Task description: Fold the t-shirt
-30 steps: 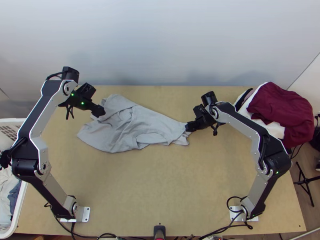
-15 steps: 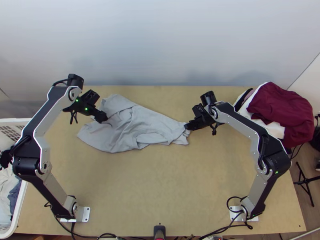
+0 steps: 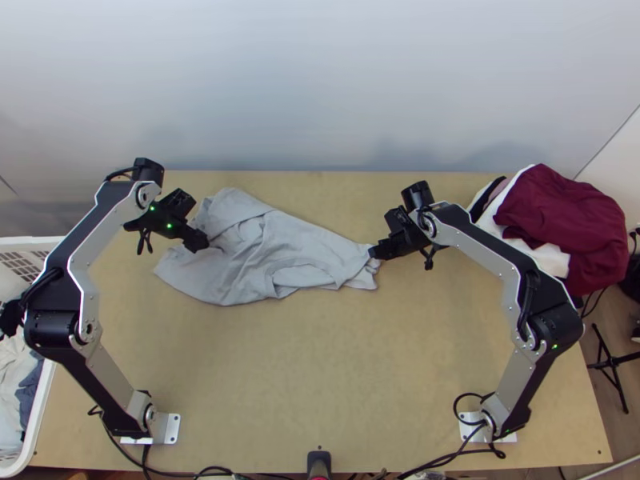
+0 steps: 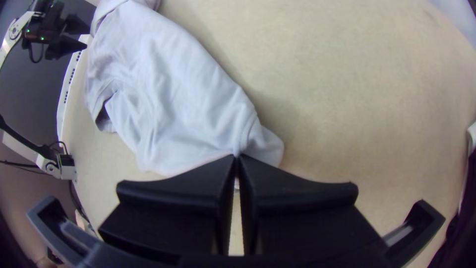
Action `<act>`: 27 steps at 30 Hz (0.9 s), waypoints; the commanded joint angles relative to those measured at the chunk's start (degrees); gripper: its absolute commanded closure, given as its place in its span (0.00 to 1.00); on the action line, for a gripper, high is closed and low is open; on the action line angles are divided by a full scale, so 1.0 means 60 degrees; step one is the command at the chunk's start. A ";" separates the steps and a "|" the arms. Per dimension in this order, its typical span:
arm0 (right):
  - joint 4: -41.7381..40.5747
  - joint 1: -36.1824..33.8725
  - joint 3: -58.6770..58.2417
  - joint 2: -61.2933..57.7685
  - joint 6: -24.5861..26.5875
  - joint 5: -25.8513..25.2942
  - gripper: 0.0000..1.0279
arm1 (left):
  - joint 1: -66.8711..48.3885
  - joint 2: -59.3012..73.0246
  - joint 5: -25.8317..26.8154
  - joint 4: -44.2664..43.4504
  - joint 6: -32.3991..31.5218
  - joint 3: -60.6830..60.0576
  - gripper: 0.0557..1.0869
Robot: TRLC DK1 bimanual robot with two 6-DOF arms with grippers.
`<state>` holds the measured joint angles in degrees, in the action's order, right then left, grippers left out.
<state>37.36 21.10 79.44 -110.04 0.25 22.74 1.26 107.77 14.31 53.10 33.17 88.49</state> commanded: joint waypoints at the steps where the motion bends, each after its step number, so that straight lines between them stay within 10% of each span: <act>1: -0.0002 -0.0045 -0.0012 0.0029 0.0017 -0.0011 0.97 | -0.0004 0.0130 0.0018 -0.0222 0.0038 -0.0070 0.20; 19: -0.0002 -0.0060 -0.0056 0.0073 0.0046 -0.0011 0.97 | -0.0107 0.0628 0.0707 -0.0867 -0.0679 -0.0217 0.58; 23: -0.0002 -0.0045 -0.0027 0.0073 0.0046 -0.0011 0.97 | -0.0151 0.0818 0.0736 -0.0911 -0.1016 0.0032 0.89; 27: -0.0002 -0.0016 -0.0027 0.0044 0.0046 -0.0011 0.97 | -0.0122 0.0921 0.0736 -0.0911 -0.1221 0.0252 0.92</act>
<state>37.36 20.82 79.13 -109.60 0.45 22.68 0.54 112.03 18.28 47.83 27.83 88.38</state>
